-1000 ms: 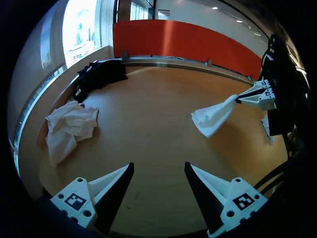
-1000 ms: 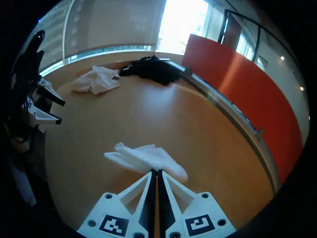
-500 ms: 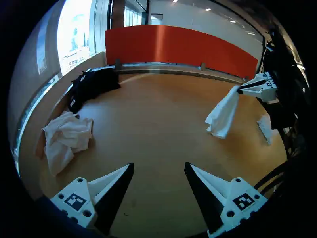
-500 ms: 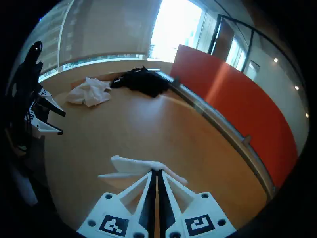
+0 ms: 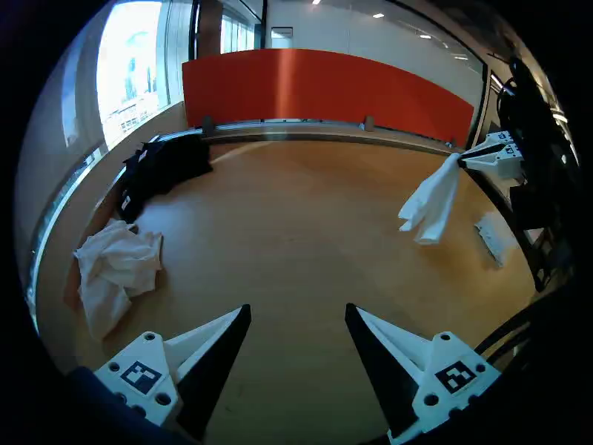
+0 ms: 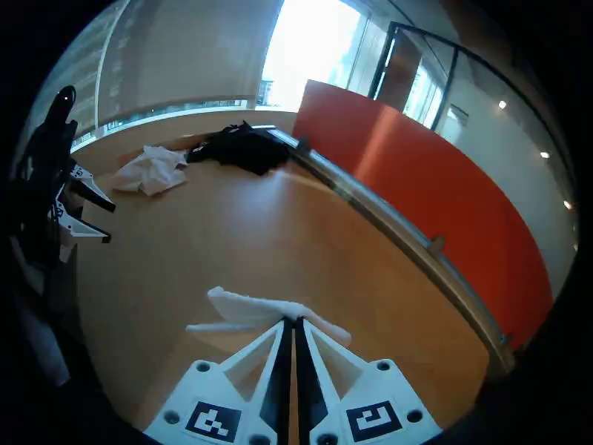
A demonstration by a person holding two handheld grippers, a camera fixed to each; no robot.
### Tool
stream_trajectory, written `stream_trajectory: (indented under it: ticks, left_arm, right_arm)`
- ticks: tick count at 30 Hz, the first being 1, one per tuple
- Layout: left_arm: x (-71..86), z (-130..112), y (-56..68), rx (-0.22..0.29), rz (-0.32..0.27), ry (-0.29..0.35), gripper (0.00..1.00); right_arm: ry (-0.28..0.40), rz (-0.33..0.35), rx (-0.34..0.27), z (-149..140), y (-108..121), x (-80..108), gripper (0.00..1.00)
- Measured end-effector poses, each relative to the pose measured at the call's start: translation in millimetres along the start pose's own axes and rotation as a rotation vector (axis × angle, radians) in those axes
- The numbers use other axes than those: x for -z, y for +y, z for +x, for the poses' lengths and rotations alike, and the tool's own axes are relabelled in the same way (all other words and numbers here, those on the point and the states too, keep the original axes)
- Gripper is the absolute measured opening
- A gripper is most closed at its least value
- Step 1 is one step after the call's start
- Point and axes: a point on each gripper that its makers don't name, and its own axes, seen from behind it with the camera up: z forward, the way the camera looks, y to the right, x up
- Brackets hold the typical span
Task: Fold towel
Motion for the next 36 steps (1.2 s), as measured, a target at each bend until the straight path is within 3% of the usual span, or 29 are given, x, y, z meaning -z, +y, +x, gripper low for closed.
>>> stream_trajectory:
  ticks: [18, 36]
  left_arm:
    - [-19.0, 14.1, 22.6, -0.037, -0.013, -0.012, 0.94]
    - [-35.7, 24.0, 52.8, -0.069, -0.021, -0.031, 0.94]
  right_arm:
    - [-0.031, -0.097, -0.100, -59.1, 85.3, 54.6, 0.03]
    - [-0.096, -0.195, -0.130, -127.4, 167.8, 109.7, 0.03]
